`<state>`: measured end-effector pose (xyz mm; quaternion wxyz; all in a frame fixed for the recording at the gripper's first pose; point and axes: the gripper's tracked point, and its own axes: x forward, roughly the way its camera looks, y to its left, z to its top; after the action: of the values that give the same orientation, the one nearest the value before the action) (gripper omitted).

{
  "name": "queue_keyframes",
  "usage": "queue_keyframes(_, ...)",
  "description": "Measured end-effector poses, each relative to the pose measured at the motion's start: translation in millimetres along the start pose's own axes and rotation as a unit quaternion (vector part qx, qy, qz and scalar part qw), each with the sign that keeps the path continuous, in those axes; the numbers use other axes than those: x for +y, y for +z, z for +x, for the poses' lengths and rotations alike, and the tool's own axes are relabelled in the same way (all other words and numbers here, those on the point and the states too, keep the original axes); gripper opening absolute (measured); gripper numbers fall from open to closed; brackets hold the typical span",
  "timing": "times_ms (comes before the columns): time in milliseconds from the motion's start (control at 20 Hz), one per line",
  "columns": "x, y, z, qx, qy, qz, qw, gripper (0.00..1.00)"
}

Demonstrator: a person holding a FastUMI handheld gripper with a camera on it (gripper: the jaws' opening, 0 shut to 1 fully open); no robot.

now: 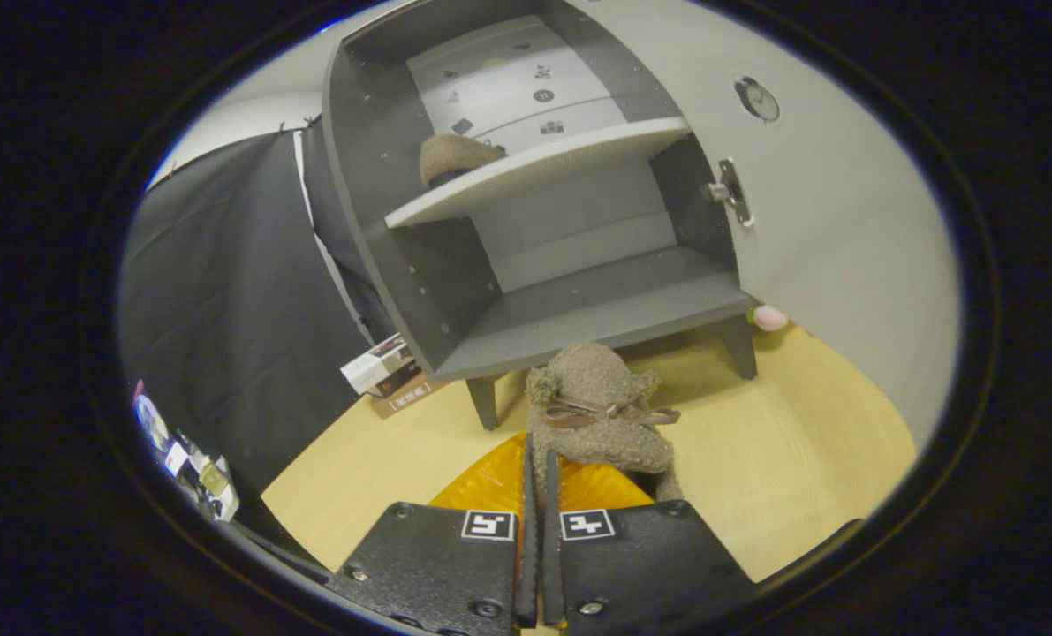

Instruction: Open the shoe cabinet door, grab the shoes and put them into the shoe cabinet, then close the shoe cabinet door.

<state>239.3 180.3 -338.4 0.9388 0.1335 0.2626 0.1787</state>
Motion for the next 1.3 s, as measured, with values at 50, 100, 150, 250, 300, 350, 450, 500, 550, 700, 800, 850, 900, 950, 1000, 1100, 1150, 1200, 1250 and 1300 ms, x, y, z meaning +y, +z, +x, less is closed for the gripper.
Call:
queue_keyframes(50,5,11,-6,-0.004,0.004,-0.009,1.0,0.06)
queue_keyframes(100,10,24,-11,-0.008,0.007,-0.02,1.0,0.06)
queue_keyframes(150,15,38,-17,-0.015,0.009,-0.03,0.999,0.06)
queue_keyframes(250,26,73,-32,-0.03,0.011,-0.049,0.998,0.06)
queue_keyframes(300,32,91,-39,-0.04,0.011,-0.062,0.997,0.06)
queue_keyframes(350,39,110,-47,-0.052,0.01,-0.079,0.996,0.06)
queue_keyframes(450,47,153,-61,-0.075,-0.001,-0.115,0.99,0.06)
queue_keyframes(500,52,176,-68,-0.09,-0.01,-0.131,0.987,0.06)
queue_keyframes(550,56,198,-75,-0.102,-0.02,-0.146,0.984,0.06)
queue_keyframes(700,83,258,-94,-0.129,-0.024,-0.17,0.977,0.06)
queue_keyframes(800,96,297,-99,-0.142,-0.029,-0.181,0.973,0.06)
queue_keyframes(850,99,317,-99,-0.147,-0.037,-0.186,0.971,0.06)
queue_keyframes(900,99,334,-97,-0.151,-0.047,-0.188,0.969,0.06)
queue_keyframes(950,99,350,-94,-0.156,-0.058,-0.19,0.968,0.06)
queue_keyframes(1000,96,366,-88,-0.159,-0.071,-0.195,0.965,0.06)
queue_keyframes(1100,90,390,-76,-0.163,-0.093,-0.201,0.961,0.06)
queue_keyframes(1150,85,400,-69,-0.165,-0.105,-0.204,0.959,0.06)
queue_keyframes(1200,80,409,-58,-0.166,-0.115,-0.208,0.957,0.06)
queue_keyframes(1250,76,414,-50,-0.167,-0.123,-0.213,0.955,0.06)
queue_keyframes(1300,74,420,-40,-0.169,-0.127,-0.219,0.953,0.06)
